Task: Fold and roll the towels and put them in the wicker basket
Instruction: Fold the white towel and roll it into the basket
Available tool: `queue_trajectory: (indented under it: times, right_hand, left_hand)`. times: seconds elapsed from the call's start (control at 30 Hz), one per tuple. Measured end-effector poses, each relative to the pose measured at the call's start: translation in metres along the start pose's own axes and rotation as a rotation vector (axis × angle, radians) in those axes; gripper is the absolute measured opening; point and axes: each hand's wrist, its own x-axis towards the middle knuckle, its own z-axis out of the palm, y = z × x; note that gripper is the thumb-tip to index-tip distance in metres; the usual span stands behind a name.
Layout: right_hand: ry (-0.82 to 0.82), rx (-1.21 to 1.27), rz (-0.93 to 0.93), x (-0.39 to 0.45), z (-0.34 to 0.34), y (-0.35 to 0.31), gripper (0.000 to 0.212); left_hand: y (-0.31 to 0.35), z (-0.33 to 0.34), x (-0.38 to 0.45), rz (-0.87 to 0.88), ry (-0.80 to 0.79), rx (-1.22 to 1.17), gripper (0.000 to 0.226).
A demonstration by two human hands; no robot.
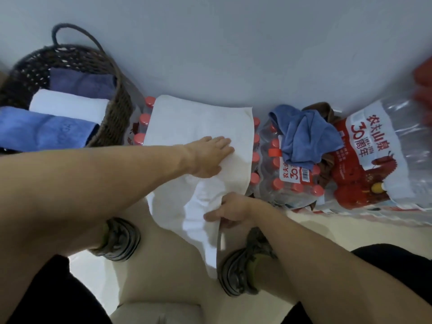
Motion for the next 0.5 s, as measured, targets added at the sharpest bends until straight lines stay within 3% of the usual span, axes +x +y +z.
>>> queue_trajectory:
  times: [0.17,0.3,0.4,0.5]
  right_hand:
    - [0.004,0.132,0.070,-0.032,-0.017,-0.036,0.020]
    - [-0.016,0.378,0.060,-0.050,-0.015,-0.044,0.014]
    - [-0.024,0.555,-0.002,-0.055,-0.008,-0.048,0.013]
    - [0.036,0.726,-0.065,-0.055,0.003,-0.047,0.018]
  left_hand:
    - [-0.004,-0.055,-0.055,0.001,-0.106,-0.083,0.030]
    - [0.015,-0.029,-0.111,-0.134,-0.149,-0.441,0.045]
    - [0.029,-0.006,-0.122,-0.283,0.047,-0.776,0.051]
    - [0.035,0.002,-0.114,-0.371,0.214,-0.865,0.042]
